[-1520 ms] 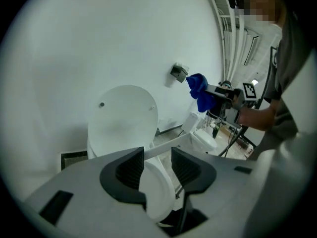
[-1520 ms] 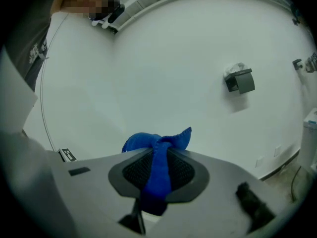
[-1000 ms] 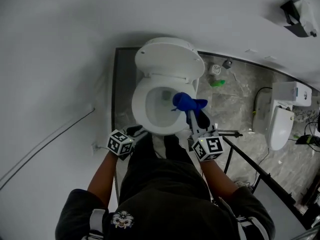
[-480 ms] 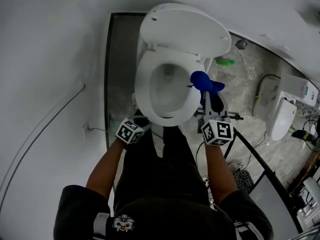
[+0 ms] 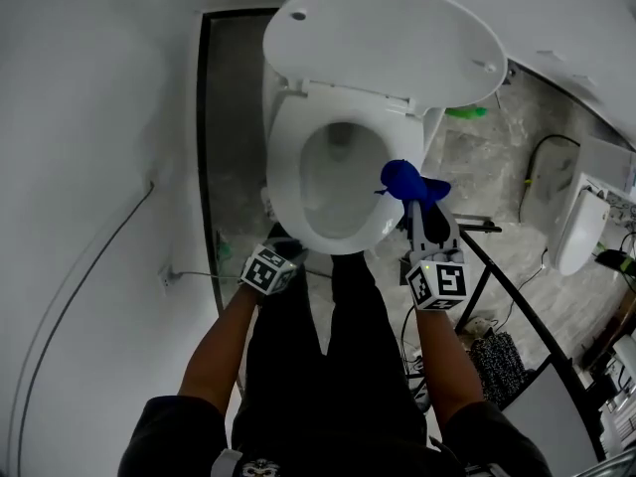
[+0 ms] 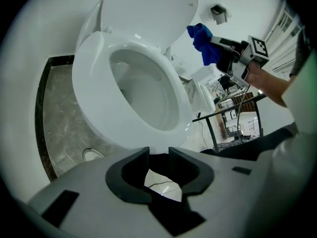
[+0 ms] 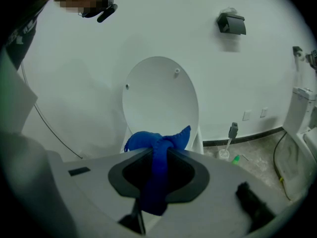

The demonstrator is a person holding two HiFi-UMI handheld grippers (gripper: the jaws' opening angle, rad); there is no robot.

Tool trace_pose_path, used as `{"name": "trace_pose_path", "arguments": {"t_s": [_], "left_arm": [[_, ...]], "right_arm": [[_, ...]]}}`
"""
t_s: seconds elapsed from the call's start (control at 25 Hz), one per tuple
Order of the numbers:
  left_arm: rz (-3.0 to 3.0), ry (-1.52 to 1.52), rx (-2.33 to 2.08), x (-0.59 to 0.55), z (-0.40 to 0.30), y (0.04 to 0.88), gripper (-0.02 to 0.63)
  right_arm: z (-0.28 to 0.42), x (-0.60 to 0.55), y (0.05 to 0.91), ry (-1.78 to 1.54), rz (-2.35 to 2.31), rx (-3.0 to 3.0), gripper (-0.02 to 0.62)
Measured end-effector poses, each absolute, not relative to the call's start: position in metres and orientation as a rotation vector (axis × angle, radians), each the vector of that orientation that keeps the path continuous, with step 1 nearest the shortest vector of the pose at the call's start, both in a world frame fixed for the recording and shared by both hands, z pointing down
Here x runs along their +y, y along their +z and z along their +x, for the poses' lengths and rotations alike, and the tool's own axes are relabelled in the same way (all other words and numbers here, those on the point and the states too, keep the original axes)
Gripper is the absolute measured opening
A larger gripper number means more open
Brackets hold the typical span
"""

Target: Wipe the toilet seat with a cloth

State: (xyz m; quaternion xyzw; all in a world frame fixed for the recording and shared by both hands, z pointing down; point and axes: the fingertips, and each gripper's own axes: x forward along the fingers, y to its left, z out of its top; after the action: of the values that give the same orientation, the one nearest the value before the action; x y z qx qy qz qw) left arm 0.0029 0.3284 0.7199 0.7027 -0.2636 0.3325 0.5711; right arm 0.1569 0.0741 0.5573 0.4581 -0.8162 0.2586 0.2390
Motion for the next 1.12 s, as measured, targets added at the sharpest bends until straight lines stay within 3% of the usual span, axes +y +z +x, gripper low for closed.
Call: {"name": "trace_pose_path", "arguments": {"t_s": [0.24, 0.32, 0.56, 0.92, 1.12], "left_arm": [[1.613, 0.79, -0.655, 0.32, 0.006, 0.75, 0.123], [1.626, 0.799, -0.673, 0.315, 0.01, 0.753, 0.07], [1.682, 0.801, -0.675, 0.302, 0.021, 0.746, 0.071], [1.813, 0.558, -0.924, 0.24, 0.0, 0.676, 0.067], [1.938, 0.58, -1.295, 0.174, -0.037, 0.631, 0.011]], "right_arm": [[0.156, 0.094, 0.587, 0.773, 1.285, -2.206, 0.072], [0.156, 0.097, 0.592, 0.785, 1.29, -2.204, 0.072], [0.157, 0.11, 0.613, 0.769, 1.264, -2.199, 0.072], [0.124, 0.071, 0.635, 0.652, 1.241, -2.254, 0.072], [0.099, 0.056, 0.649, 0.618, 1.179, -2.257, 0.072]]}}
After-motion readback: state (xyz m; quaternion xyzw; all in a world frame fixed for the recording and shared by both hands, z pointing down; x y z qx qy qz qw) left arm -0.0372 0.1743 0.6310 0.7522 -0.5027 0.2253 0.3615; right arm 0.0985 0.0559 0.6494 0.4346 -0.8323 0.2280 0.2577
